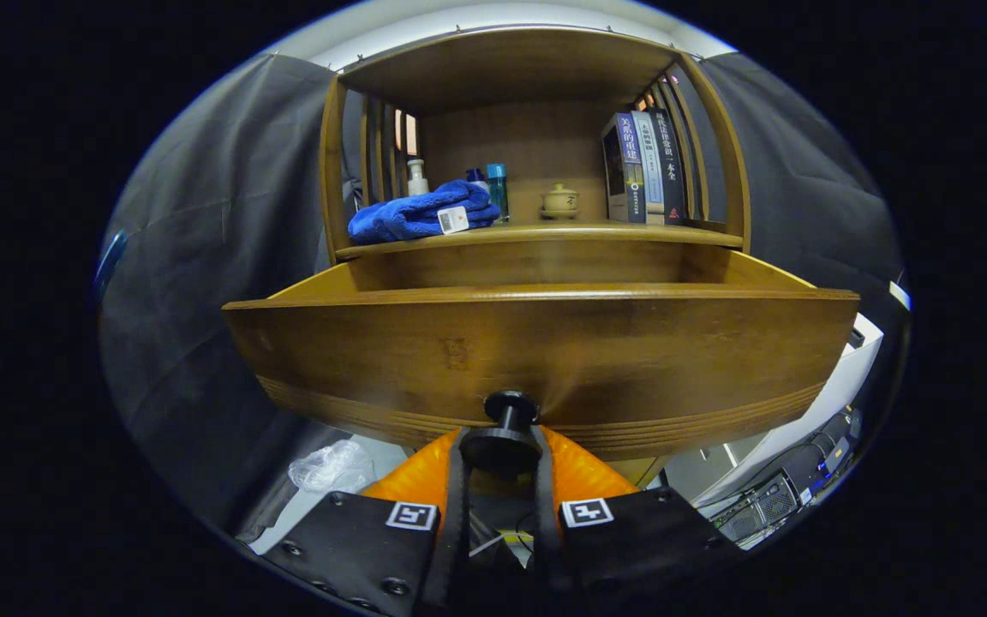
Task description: Pull open the drawer, take out the items inside it, and place them on the countertop above the cabinet.
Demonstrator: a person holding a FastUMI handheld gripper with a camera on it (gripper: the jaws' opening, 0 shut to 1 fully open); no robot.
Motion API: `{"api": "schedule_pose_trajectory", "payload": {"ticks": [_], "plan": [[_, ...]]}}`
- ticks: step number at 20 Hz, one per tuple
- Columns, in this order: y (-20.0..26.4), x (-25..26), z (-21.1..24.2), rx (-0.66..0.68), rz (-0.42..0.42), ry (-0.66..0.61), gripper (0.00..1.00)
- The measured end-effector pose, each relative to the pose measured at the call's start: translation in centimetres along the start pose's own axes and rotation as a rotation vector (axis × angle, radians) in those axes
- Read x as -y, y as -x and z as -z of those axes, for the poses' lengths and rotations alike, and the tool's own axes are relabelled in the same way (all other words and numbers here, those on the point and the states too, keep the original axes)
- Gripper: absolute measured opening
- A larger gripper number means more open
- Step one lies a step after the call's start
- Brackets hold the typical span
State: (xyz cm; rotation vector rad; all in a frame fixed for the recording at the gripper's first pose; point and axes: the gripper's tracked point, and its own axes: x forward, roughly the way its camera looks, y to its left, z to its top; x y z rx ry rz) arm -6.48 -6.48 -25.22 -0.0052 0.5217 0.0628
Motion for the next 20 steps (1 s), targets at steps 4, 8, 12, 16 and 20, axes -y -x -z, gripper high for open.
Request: {"api": "schedule_pose_trajectory", "payload": {"ticks": [4, 8, 12, 16, 20], "plan": [[0.0, 0.0, 0.1, 0.001, 0.0, -0.005, 0.39], [0.0, -0.1, 0.1, 0.011, -0.007, -0.01, 0.4], [0.0, -0.1, 0.0, 0.013, -0.01, 0.002, 0.46], [-0.4, 0.6, 0.3, 0.016, 0.031, 0.035, 0.61], [0.2, -0.3, 0.6, 0.009, 0.014, 0.073, 0.77]]}}
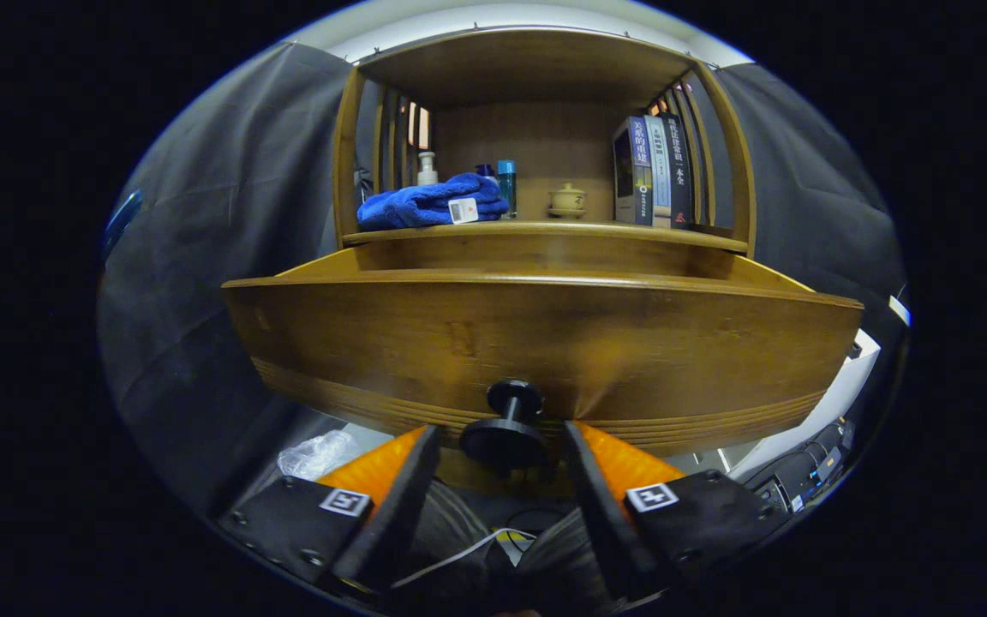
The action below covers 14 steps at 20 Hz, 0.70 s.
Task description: Pull open the drawer, take out the items inside it, and place them on the countertop above the cabinet.
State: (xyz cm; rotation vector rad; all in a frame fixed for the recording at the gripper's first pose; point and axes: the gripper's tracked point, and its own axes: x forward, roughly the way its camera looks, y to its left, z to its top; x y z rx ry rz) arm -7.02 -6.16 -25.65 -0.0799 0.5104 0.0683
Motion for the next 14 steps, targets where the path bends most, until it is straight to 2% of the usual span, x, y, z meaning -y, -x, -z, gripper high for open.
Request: {"api": "schedule_pose_trajectory", "payload": {"ticks": [3, 6, 9, 12, 14], "plan": [[0.9, 0.0, -1.3, 0.034, -0.007, 0.002, 0.88], [2.7, 0.3, -5.7, 0.146, -0.014, -0.045, 1.0], [3.8, 1.1, -13.0, 0.29, -0.028, -0.097, 0.99], [2.6, 2.8, -18.6, 0.301, 0.028, -0.057, 0.97], [1.1, 2.1, -21.2, 0.279, -0.003, -0.066, 0.98]]}}
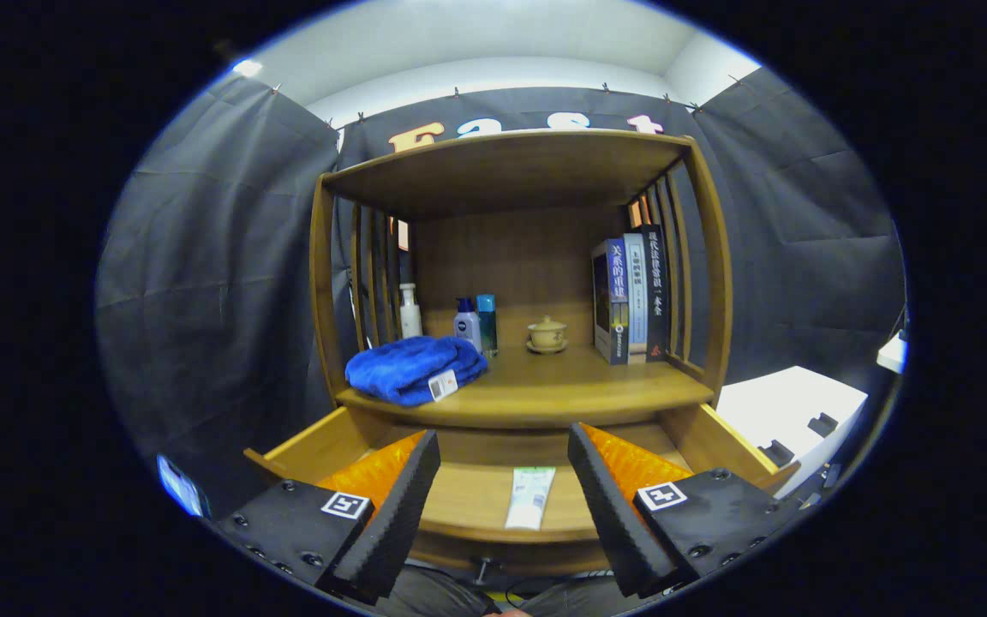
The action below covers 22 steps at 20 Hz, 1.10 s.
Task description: Pull open the drawer, take out the items inside it, and place them on the countertop above the cabinet.
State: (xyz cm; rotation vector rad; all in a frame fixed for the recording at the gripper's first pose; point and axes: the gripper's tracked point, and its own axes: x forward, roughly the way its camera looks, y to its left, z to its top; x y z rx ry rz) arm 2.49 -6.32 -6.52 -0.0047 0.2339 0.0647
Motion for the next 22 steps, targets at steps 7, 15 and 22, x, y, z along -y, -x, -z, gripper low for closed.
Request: {"api": "schedule_pose_trajectory", "payload": {"ticks": [7, 15, 22], "plan": [[-9.6, 0.7, 3.6, -0.361, -0.03, -0.006, 0.98], [-10.5, 0.9, 11.8, -0.772, -0.039, -0.01, 0.98], [-9.7, 4.3, 17.4, -1.008, 0.06, 0.041, 0.97]]}}
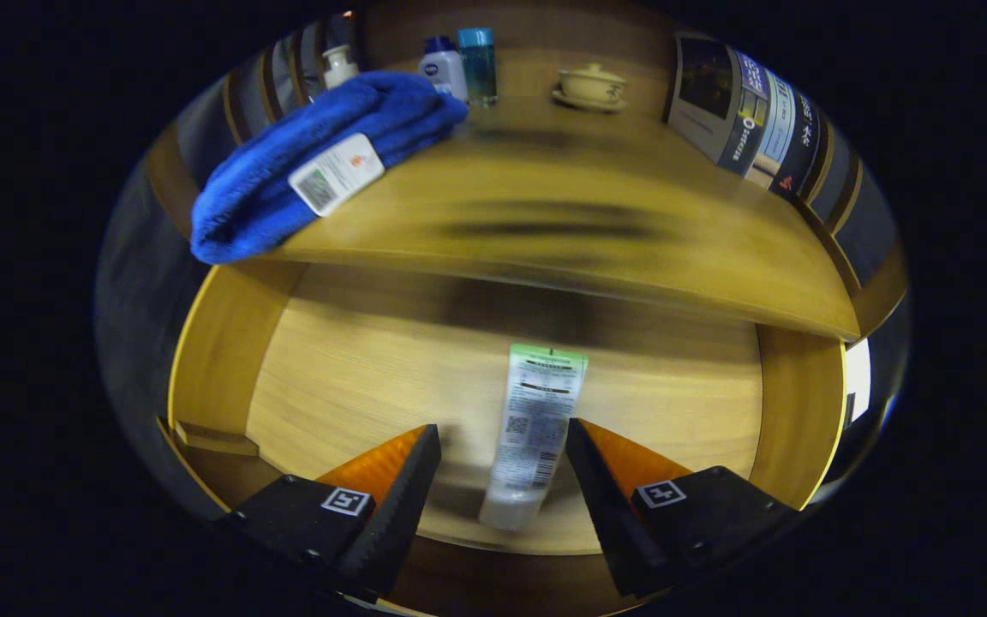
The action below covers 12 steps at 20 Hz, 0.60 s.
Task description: Pull open the drawer, take out the items inside it, and place them on the countertop above the cabinet.
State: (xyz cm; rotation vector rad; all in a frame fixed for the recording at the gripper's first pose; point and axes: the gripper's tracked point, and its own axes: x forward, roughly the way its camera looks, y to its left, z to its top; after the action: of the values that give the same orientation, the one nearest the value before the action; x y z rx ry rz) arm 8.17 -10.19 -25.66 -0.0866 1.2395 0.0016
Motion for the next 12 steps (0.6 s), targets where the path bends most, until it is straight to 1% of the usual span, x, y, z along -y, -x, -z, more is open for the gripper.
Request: {"api": "schedule_pose_trajectory", "payload": {"ticks": [3, 4, 5, 7, 8, 9, 10, 11, 12], "plan": [[-0.6, 0.2, 1.1, -0.111, 0.003, -0.002, 0.97], [0.0, 0.2, 1.1, -0.144, 0.014, 0.008, 0.96], [0.8, 0.3, -0.3, -0.11, 0.024, 0.022, 0.94], [1.1, 0.1, -0.6, -0.151, 0.016, 0.034, 0.89], [1.7, -0.1, -2.0, -0.125, 0.02, 0.035, 0.86], [1.8, 0.1, -1.8, -0.154, 0.019, 0.032, 0.76], [3.0, -0.1, -3.2, -0.136, 0.009, 0.029, 0.66], [3.2, -0.1, -3.9, -0.133, 0.003, 0.028, 0.56], [4.2, -0.2, -4.8, -0.134, -0.001, 0.018, 0.55]]}}
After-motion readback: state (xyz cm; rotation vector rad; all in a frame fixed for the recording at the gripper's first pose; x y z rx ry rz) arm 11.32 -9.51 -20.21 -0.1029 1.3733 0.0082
